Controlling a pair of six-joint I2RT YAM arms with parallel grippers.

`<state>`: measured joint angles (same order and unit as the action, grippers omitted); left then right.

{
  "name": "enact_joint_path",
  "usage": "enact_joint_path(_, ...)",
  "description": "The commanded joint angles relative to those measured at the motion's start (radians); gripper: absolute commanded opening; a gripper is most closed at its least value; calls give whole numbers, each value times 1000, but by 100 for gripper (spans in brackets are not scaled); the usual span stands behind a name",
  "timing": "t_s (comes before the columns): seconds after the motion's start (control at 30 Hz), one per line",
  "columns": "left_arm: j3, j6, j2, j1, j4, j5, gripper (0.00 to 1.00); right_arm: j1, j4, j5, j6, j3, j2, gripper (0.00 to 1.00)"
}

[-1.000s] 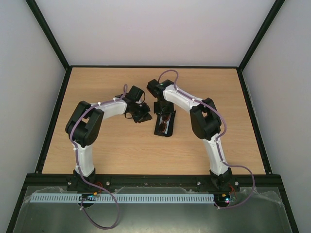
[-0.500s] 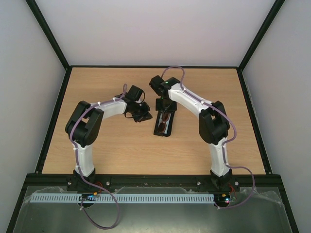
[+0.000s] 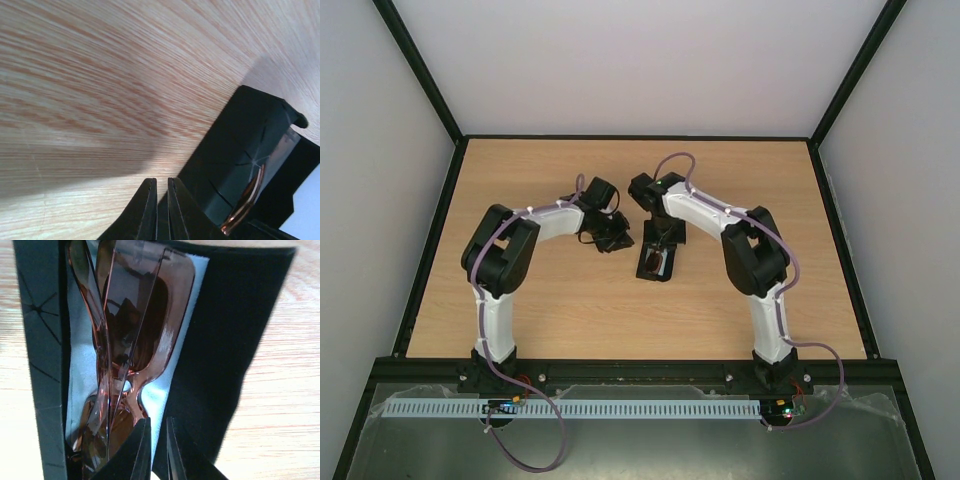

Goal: Organize the sunglasses
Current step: Adjust the sunglasses in the sunglasses case.

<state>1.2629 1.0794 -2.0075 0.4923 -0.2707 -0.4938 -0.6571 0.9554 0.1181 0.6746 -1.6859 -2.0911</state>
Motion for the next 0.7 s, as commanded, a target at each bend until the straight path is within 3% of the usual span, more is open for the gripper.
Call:
enact_joint_path(0.0,19,-17,-37,-8,-4,-15,10,-13,38,-14,12,-23,-63,11)
enact_joint_path(0.67,10,9,-70,35,40,-32,10,-38,-9,-95,38,-143,-162,11)
